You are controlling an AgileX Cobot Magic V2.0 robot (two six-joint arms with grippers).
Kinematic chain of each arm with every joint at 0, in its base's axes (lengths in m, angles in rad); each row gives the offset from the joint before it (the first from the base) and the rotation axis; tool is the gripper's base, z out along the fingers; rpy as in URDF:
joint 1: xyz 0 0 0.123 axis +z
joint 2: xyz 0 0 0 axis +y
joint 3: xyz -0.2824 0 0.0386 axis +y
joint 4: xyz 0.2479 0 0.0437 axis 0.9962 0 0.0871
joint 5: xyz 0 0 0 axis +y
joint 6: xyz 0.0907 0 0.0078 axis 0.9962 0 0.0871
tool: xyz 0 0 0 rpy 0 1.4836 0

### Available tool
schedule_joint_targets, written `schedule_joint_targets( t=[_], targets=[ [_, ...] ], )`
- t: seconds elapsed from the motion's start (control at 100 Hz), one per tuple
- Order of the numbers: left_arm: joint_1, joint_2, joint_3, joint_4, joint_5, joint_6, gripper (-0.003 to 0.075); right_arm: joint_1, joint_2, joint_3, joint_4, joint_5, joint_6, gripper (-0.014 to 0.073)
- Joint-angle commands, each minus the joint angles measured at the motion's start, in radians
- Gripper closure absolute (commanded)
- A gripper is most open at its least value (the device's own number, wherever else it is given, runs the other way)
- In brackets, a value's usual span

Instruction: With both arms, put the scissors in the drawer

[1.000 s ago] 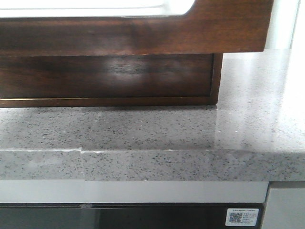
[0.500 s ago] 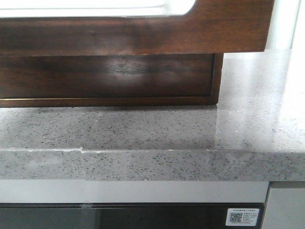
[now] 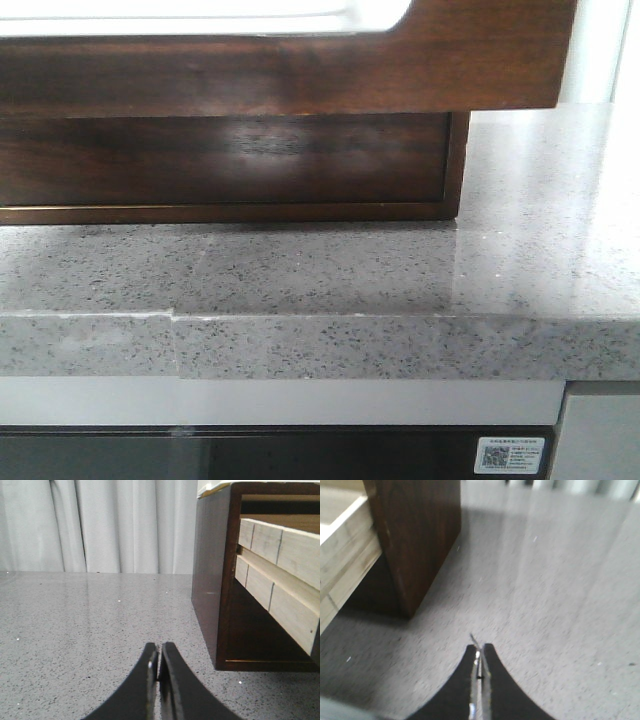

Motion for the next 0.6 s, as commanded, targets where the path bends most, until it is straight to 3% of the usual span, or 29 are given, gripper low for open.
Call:
schedule_joint_targets(
  t=[0.0,0.14,0.26,0.44,0.59],
  targets=[
    [-0.006,-0.031,0.037,0.000,-0.082,-0.010,0.0741,-0.007,-0.079,0.075,-0.002,-0.197,0.000,0.0662],
    [-0.006,-0.031,0.037,0.000,-0.082,-0.010,0.0741,-0.007,-0.242,0.325,0.029,-0.438,0.000,0.0662],
    [-0.006,-0.031,0.037,0.000,-0.082,-0.010,0.0741,-0.009,-0.379,0.508,0.036,-0.554,0.000,0.0662],
    [-0.006,-0.031,0.037,0.000,-0.082,-0.010,0.0741,-0.009,-0.492,0.658,0.039,-0.601,0.000,0.0662],
    [-0.006,-0.031,0.037,0.000,-0.082,-0.010,0.0741,-0.009,-0.492,0.664,0.048,-0.596,-0.002,0.0662]
  ],
)
